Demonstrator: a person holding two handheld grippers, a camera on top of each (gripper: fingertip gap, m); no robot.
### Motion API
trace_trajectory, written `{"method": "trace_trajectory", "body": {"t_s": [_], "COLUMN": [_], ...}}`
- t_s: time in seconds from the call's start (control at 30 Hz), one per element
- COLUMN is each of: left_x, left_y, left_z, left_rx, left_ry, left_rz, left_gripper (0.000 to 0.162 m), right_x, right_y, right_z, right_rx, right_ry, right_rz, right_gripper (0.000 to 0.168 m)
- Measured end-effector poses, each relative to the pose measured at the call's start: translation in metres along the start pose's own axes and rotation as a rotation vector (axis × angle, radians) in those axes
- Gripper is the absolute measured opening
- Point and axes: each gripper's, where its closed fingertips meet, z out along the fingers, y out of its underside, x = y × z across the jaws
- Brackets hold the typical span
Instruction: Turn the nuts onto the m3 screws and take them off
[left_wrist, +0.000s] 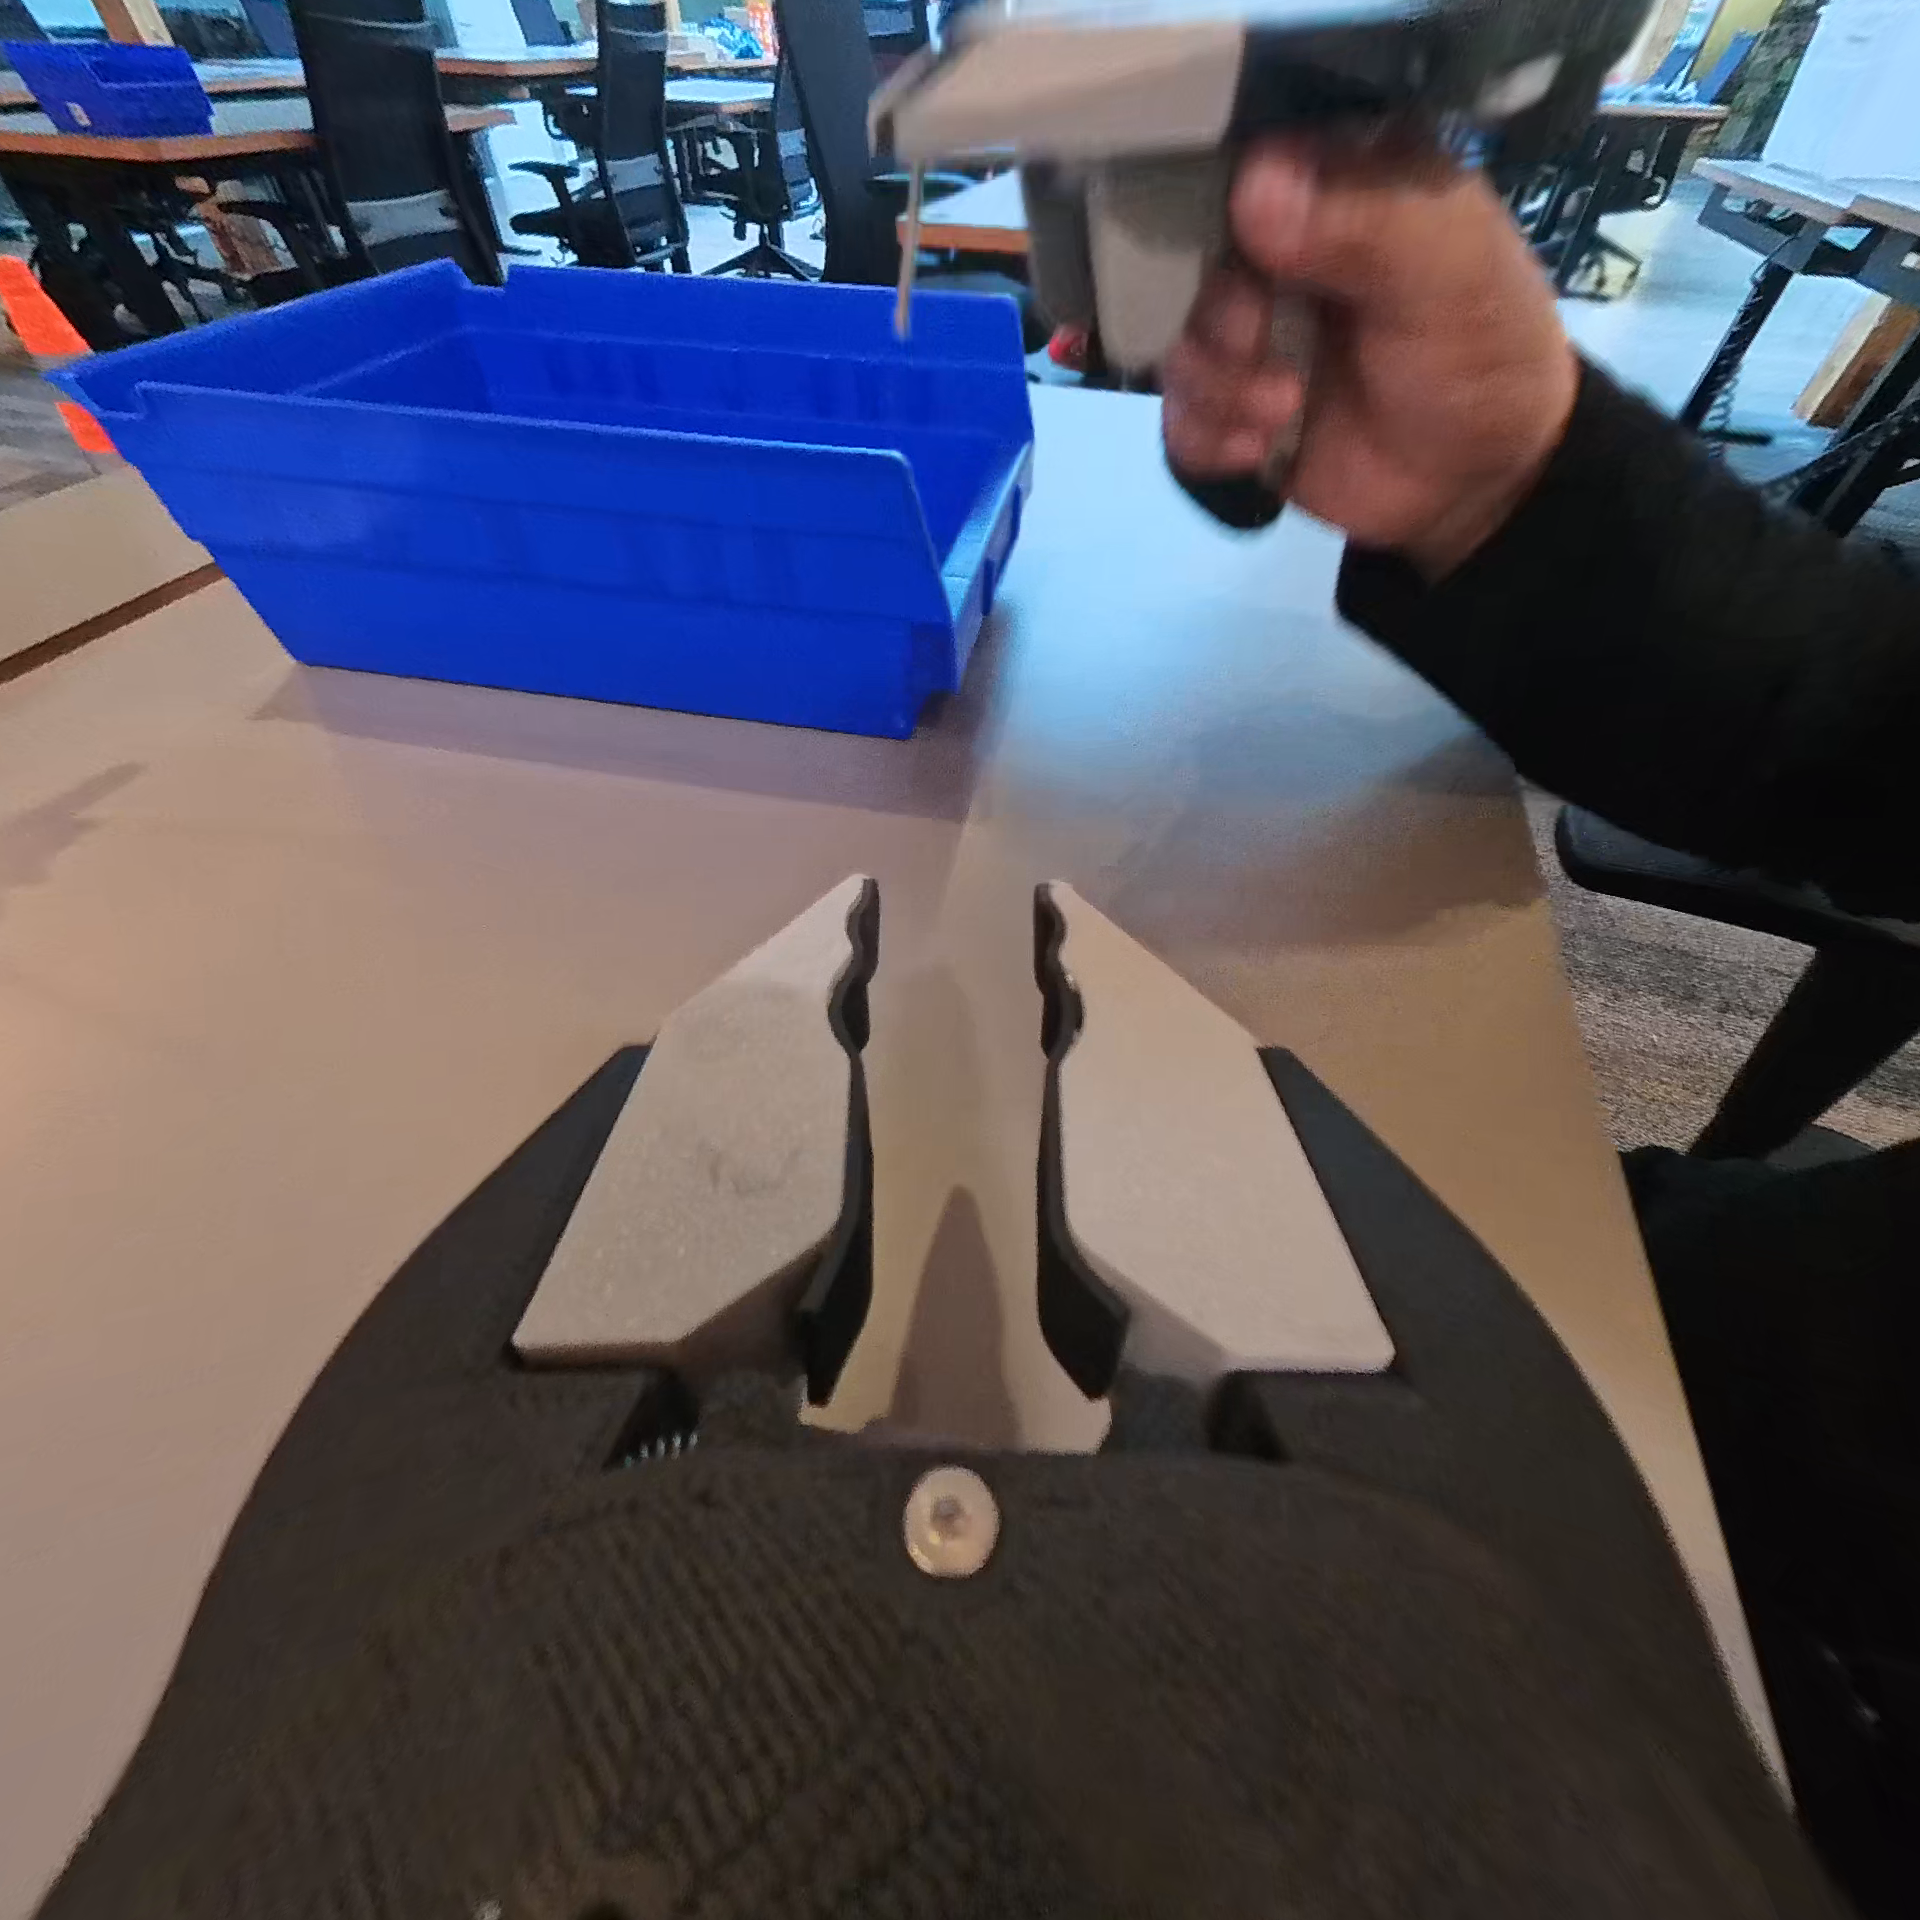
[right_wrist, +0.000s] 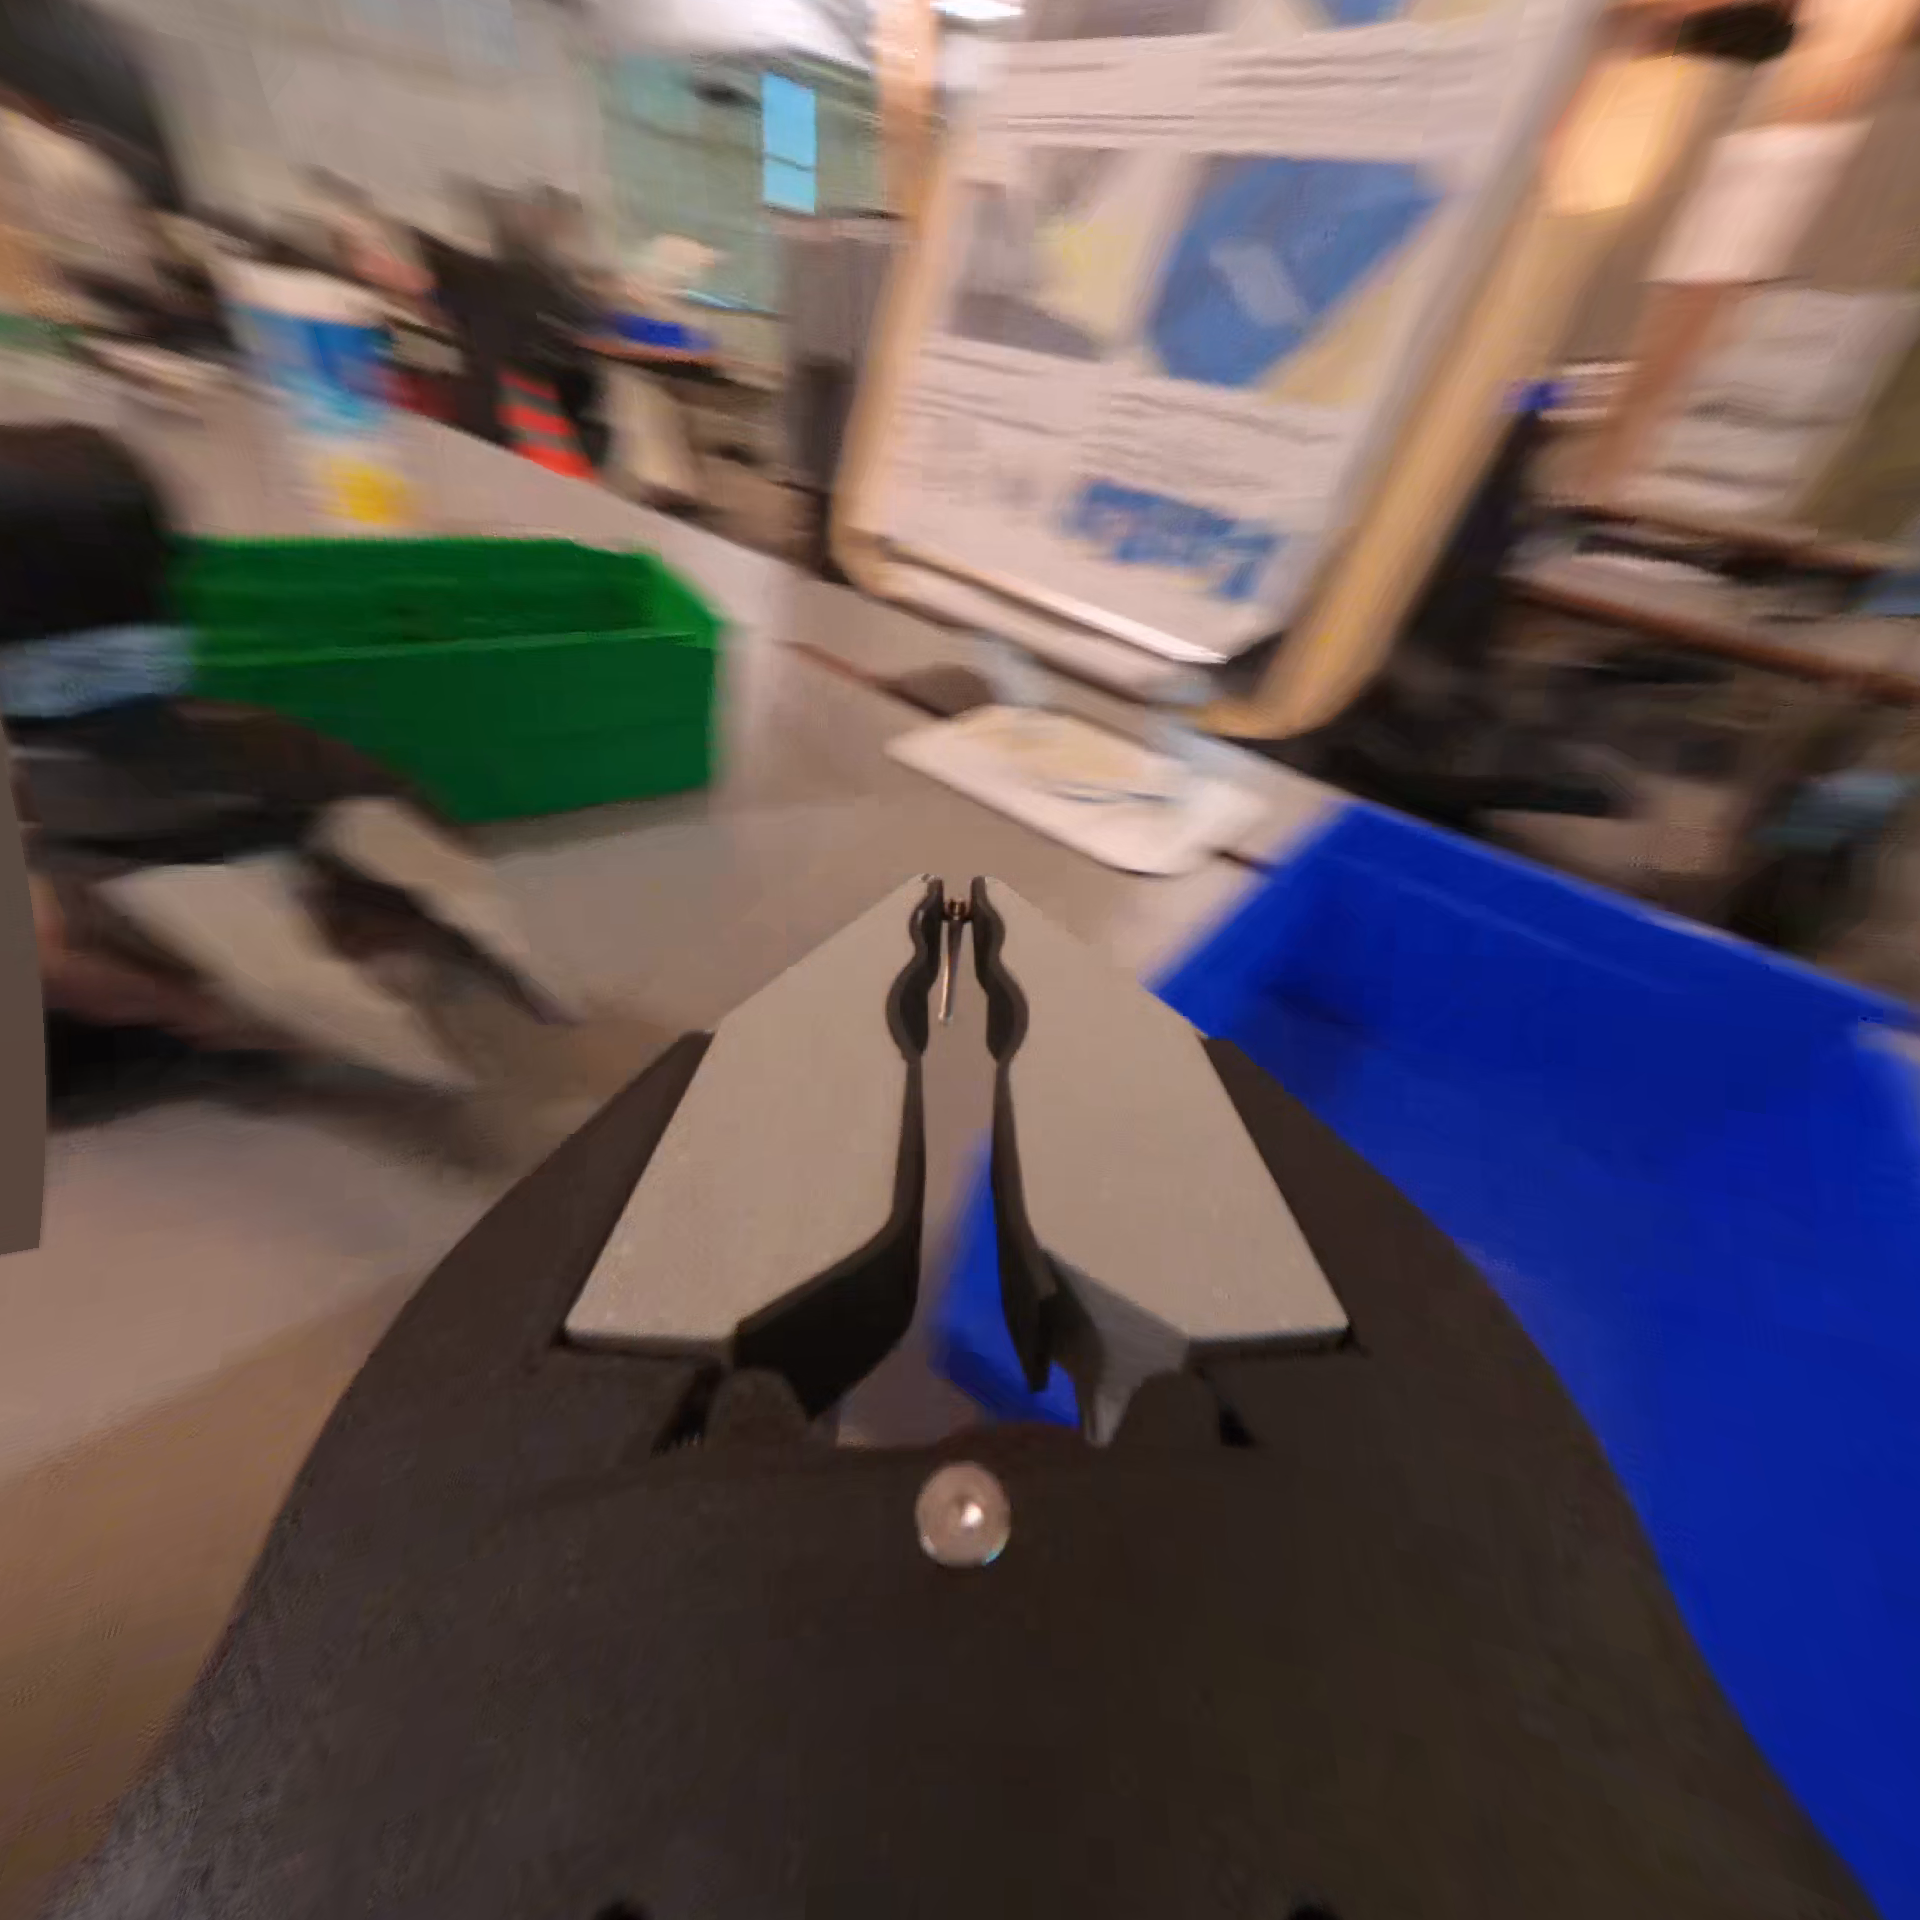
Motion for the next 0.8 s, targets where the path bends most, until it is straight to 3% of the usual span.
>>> {"method": "trace_trajectory", "body": {"t_s": [0.1,0.13,0.17,0.2,0.37,0.43,0.53,0.73,0.8], "left_x": [-0.001,-0.001,0.0,0.0,-0.006,-0.007,-0.007,-0.003,-0.001], "left_y": [0.003,0.003,0.003,0.003,0.004,0.004,0.006,0.01,0.016], "left_z": [0.001,0.001,0.002,0.002,0.0,-0.001,0.0,0.001,0.002], "left_rx": [-0.019,-0.021,-0.022,-0.023,-0.025,-0.026,-0.037,-0.067,-0.107], "left_ry": [-0.003,-0.003,-0.004,-0.005,-0.018,-0.012,-0.003,0.028,0.034], "left_rz": [-0.009,-0.005,0.0,0.003,-0.002,-0.012,-0.016,-0.007,0.022], "left_gripper": [0.027,0.026,0.026,0.026,0.025,0.025,0.025,0.029,0.032], "right_x": [0.083,0.095,0.103,0.111,0.099,0.079,0.047,-0.017,-0.027], "right_y": [0.017,0.039,0.055,0.055,-0.029,-0.021,0.017,0.043,0.049], "right_z": [-0.028,-0.029,-0.027,-0.026,-0.029,-0.021,-0.005,-0.005,-0.007], "right_rx": [-0.227,-0.369,-0.471,-0.483,-0.07,-0.085,-0.181,0.055,0.022], "right_ry": [0.356,0.365,0.356,0.375,0.385,0.284,0.146,0.063,0.091], "right_rz": [-0.135,-0.117,-0.081,-0.065,-0.098,-0.058,-0.022,-0.098,-0.169], "right_gripper": [0.002,0.014,0.044,0.054,0.037,0.039,0.044,0.034,0.033]}}
